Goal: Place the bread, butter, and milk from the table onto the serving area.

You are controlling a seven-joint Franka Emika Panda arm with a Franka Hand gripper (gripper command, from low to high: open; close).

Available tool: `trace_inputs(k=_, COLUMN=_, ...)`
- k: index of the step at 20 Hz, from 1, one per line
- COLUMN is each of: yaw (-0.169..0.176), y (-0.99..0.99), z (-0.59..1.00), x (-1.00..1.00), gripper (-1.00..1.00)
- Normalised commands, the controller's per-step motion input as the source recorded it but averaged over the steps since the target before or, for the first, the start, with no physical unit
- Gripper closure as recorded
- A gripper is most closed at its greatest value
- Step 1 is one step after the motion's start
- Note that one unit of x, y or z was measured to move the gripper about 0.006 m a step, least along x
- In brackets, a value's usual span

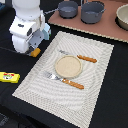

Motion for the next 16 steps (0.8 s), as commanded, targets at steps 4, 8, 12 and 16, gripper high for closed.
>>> trace_inputs(k=4, yaw=0.014, y=0.00, z=-0.32, x=-0.22, gripper=-1.00)
trace_inputs(k=8, yaw=0.014, y=0.00, z=-0.26, x=-0.18, gripper=1.00)
trace_inputs(k=12, yaw=0.003, y=0.00, z=-0.14, x=-0.07, gripper=1.00)
trace_inputs(k=16, yaw=0.000, y=0.00, z=-0.13, x=-0.03, gripper=1.00)
